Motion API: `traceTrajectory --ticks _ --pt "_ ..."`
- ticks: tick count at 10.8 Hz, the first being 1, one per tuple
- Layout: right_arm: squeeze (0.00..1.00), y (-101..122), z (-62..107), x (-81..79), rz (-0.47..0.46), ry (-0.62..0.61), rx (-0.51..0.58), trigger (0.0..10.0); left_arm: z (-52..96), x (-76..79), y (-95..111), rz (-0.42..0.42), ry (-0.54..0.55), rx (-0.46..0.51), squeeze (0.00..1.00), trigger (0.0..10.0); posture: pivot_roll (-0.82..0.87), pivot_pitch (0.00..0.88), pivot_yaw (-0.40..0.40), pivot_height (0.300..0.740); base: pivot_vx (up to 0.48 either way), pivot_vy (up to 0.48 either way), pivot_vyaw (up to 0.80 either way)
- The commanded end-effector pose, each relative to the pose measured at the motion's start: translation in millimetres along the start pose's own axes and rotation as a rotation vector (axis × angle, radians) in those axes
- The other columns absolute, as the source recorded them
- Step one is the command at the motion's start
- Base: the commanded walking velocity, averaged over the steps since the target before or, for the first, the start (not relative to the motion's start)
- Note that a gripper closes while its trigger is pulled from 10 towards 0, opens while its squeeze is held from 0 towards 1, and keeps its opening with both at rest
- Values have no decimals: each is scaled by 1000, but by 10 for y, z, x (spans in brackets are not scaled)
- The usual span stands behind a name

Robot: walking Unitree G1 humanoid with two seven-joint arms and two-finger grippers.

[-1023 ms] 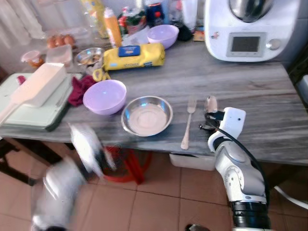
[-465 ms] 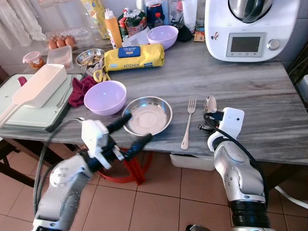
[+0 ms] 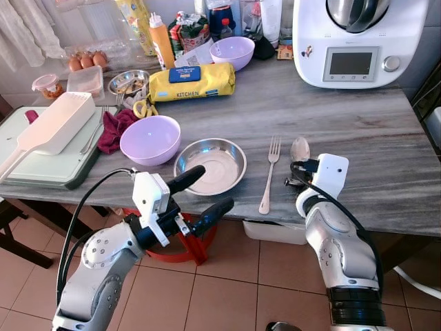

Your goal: Setting the table

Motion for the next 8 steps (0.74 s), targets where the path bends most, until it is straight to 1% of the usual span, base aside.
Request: traceTrajectory --ticks 1,2,4,5,8 --pt "1000 -81 -4 -42 -6 7 -35 10000 39 -25 5 -32 20 -7 0 10000 -101 127 139 740 0 0 0" --pt "1000 -77 -5 -46 -11 9 -33 10000 45 -52 4 -48 41 -2 0 10000 -101 127 139 740 0 0 0" --pt "1000 -44 -6 -40 -17 7 -20 10000 48 -70 -31 -51 50 -9 0 10000 -100 124 138 740 0 0 0" --pt "1000 68 13 -58 -21 19 23 10000 57 -82 -56 -53 55 -12 0 10000 -100 123 137 740 0 0 0" --pt "1000 574 139 -102 74 32 222 10000 63 -118 -73 -58 67 -1 0 10000 -97 118 137 740 0 0 0"
Point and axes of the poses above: a point about 5 cm out from each wrist's last joint towards the gripper, its own z axis pointing back from the gripper into the wrist, its own y axis along the axis of the wrist's last joint, x = y × z, the point moved 5 cm from there along -z, pointing out of the wrist towards the gripper, and after that the axes turned 13 degrees about z, right-handed, at the moved point
